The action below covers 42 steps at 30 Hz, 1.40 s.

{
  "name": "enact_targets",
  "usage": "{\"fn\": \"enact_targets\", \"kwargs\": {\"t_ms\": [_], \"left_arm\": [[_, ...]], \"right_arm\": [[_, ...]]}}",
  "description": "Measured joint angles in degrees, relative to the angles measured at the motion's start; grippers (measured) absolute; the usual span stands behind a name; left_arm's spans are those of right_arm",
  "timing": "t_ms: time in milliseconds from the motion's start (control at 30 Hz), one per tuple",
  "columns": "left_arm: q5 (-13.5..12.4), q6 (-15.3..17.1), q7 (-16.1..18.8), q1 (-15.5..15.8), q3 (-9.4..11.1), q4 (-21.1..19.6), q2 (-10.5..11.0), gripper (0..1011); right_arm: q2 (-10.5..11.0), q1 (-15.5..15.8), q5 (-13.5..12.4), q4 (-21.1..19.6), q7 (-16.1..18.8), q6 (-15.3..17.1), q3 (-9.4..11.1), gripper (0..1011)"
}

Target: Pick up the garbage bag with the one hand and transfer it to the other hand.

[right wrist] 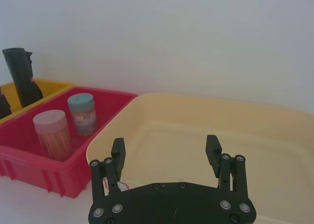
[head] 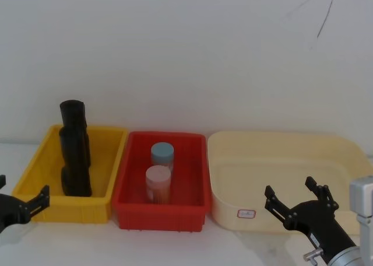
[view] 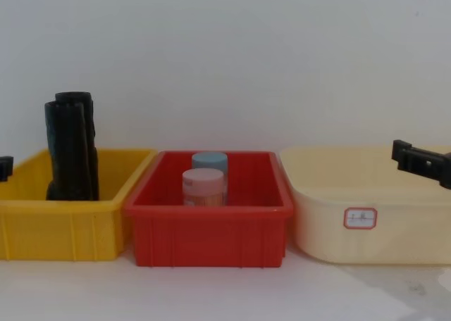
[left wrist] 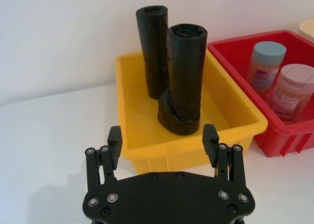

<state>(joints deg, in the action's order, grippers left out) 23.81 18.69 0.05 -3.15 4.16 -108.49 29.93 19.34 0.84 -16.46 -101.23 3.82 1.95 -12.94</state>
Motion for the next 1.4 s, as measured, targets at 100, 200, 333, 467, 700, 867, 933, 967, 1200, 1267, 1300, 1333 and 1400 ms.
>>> {"fn": "enact_targets", "kwargs": {"t_ms": [100, 200, 333, 467, 700, 867, 933, 967, 1200, 1267, 1300, 1333, 1400], "left_arm": [[0.39, 0.00, -0.10, -0.57, -0.36, -0.17, -0.37, 1001], [1.01, 0.20, -0.08, -0.82, -0.71, -0.20, -1.06, 1001], [1.71, 1.08, -0.03, -0.25, -0.81, 0.46, -1.92, 1001], [2.30, 2.21, 0.03, 1.18, -0.51, 1.91, -2.88, 1001], [2.55, 3.84, 0.28, 4.19, 0.73, 4.33, -4.54, 1001], [2.17, 5.12, 0.65, 6.72, 2.14, 5.57, -5.72, 1001], [1.96, 5.49, 0.71, 7.57, 2.67, 5.86, -6.05, 1001], [1.68, 5.93, 0.77, 8.43, 3.28, 6.10, -6.37, 1001], [0.20, 8.04, 1.09, 11.81, 5.65, 7.04, -7.39, 1001], [-0.17, 8.55, 1.20, 12.65, 6.19, 7.29, -7.59, 1001], [-0.54, 9.07, 1.36, 13.36, 6.63, 7.53, -7.75, 1001], [-0.79, 9.45, 1.47, 13.70, 6.82, 7.65, -7.83, 1001], [-1.42, 10.43, 1.81, 14.85, 7.52, 8.14, -8.10, 1001]], "right_arm": [[0.00, 0.00, 0.00, 0.00, 0.00, 0.00, 0.00, 1002], [0.00, 0.00, 0.00, 0.00, 0.00, 0.00, 0.00, 1001], [0.00, 0.00, 0.00, 0.00, 0.00, 0.00, 0.00, 1001], [0.00, 0.00, 0.00, 0.00, 0.00, 0.00, 0.00, 1001], [0.00, 0.00, 0.00, 0.00, 0.00, 0.00, 0.00, 1002], [0.00, 0.00, 0.00, 0.00, 0.00, 0.00, 0.00, 1001], [0.00, 0.00, 0.00, 0.00, 0.00, 0.00, 0.00, 1001], [0.00, 0.00, 0.00, 0.00, 0.00, 0.00, 0.00, 1001], [0.00, 0.00, 0.00, 0.00, 0.00, 0.00, 0.00, 1002], [0.00, 0.00, 0.00, 0.00, 0.00, 0.00, 0.00, 1001], [0.00, 0.00, 0.00, 0.00, 0.00, 0.00, 0.00, 1001], [0.00, 0.00, 0.00, 0.00, 0.00, 0.00, 0.00, 1002], [0.00, 0.00, 0.00, 0.00, 0.00, 0.00, 0.00, 1001]]}}
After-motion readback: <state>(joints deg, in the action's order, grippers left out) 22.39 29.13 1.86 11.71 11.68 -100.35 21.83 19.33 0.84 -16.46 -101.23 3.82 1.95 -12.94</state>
